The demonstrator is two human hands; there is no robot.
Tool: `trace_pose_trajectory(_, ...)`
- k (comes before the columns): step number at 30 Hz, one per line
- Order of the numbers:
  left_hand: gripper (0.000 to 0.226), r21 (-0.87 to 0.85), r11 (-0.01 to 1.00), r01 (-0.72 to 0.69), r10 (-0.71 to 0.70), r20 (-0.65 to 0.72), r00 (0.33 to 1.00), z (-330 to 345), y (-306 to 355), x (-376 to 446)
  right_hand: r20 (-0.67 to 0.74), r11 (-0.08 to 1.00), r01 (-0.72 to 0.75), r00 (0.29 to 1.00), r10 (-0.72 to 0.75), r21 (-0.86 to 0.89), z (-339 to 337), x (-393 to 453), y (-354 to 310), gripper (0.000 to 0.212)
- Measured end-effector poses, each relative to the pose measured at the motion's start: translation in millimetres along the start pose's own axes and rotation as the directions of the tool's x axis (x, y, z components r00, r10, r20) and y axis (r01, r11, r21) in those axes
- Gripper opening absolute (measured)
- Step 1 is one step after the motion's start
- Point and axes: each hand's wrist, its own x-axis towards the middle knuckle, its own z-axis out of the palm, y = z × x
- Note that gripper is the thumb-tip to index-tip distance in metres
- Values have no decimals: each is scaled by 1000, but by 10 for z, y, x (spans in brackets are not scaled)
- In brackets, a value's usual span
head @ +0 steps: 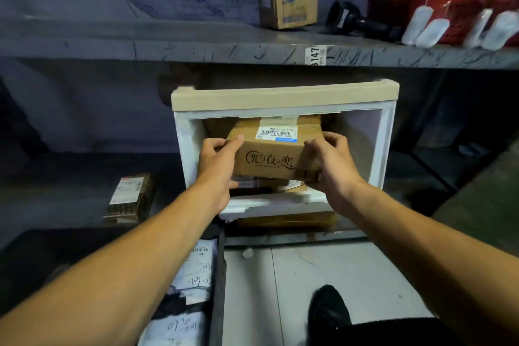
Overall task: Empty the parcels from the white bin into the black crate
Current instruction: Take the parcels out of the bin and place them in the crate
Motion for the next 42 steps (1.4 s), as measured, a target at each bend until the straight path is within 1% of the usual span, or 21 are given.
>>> trace_pose_trajectory(3,41,-55,998,12,-14,-28,1000,-81,35,-236,9,1000,-20,1000,20,7,-1,-211,-30,36)
trace_pose_trajectory(5,41,-111,993,33,-40,-67,997,-147,48,-358,31,1000,-26,999,26,-4,-1,-325,-36,37)
trace_pose_trajectory(8,32,-117,992,44,-56,-102,993,-301,53,-463,77,998,-61,995,62,-20,18,-440,6,34)
trace_pose_trajectory(10,31,-94,995,40,-51,-113,992,-434,68,-504,103,994,-113,988,112,5,65,-488,49,29)
trace_pose_trajectory(11,31,-85,996,34,-45,-124,991,-511,82,-518,118,990,-143,983,139,20,97,-507,71,31)
trace_pose_trajectory(13,28,-78,997,23,-34,-140,990,-655,127,-533,152,983,-185,972,180,15,151,-537,102,43)
trace_pose_trajectory(15,16,-65,998,9,-18,-149,989,-774,179,-511,175,978,-210,963,204,16,160,-541,123,53)
trace_pose_trajectory(17,6,-49,999,-11,3,-157,988,-866,220,-467,202,973,-231,954,221,23,136,-536,113,49)
trace_pose_trajectory(19,7,-60,998,-19,9,-162,987,-929,232,-426,247,962,-271,935,256,26,101,-519,84,42)
trace_pose_trajectory(21,8,-80,997,-24,10,-177,984,-971,233,-404,297,955,-296,911,286,-11,72,-505,54,43)
trace_pose_trajectory(23,8,-69,997,-32,21,-162,987,-990,237,-396,357,949,-305,881,312,-76,87,-506,46,44)
trace_pose_trajectory(26,26,-19,999,-29,27,-64,998,-968,248,-385,456,941,-306,823,338,-144,163,-533,60,48)
trace_pose_trajectory(28,30,0,1000,-12,12,-2,1000,-949,250,-367,505,939,-313,794,340,-141,203,-550,54,52)
trace_pose_trajectory(30,27,12,1000,14,-15,41,999,-930,250,-348,504,943,-298,797,332,-149,216,-536,59,53)
trace_pose_trajectory(33,27,-13,999,41,-40,48,998,-892,229,-313,466,948,-286,825,319,-141,205,-482,76,54)
trace_pose_trajectory(36,31,-65,990,125,-121,66,990,-850,228,-290,379,956,-273,878,293,-108,163,-428,86,61)
trace_pose_trajectory(37,34,-57,983,172,-168,79,983,-854,224,-291,336,955,-283,894,295,-85,142,-413,86,61)
trace_pose_trajectory(39,39,4,967,255,-254,115,960,-877,199,-301,247,947,-320,916,317,-29,107,-424,63,53)
trace_pose_trajectory(40,41,40,958,284,-286,134,949,-884,178,-312,210,940,-341,920,331,13,86,-436,52,50)
trace_pose_trajectory(42,47,108,941,320,-334,157,930,-859,118,-352,157,924,-371,922,354,95,62,-474,15,49)
